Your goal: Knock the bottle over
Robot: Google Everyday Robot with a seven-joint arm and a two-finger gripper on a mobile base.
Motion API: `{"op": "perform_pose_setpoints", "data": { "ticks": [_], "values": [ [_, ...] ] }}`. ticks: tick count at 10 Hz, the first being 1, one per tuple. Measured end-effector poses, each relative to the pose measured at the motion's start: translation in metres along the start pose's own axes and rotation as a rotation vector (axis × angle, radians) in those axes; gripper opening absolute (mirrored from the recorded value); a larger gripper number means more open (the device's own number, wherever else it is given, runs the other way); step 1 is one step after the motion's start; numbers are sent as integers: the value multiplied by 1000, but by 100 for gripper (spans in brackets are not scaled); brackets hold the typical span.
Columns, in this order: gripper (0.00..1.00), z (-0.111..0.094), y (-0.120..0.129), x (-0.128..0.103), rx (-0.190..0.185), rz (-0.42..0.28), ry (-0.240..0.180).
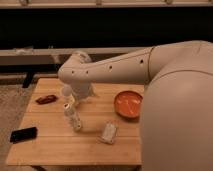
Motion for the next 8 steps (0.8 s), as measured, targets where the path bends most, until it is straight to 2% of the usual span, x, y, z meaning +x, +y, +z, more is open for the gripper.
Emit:
{"op": "perform_pose_setpoints", "data": {
  "ticks": [1,5,8],
  "values": [
    [80,0,8,-7,-4,-8,-5],
    [80,0,3,-10,4,-10,-7],
    [80,-1,14,-22,3,-20,-14]
  ]
}}
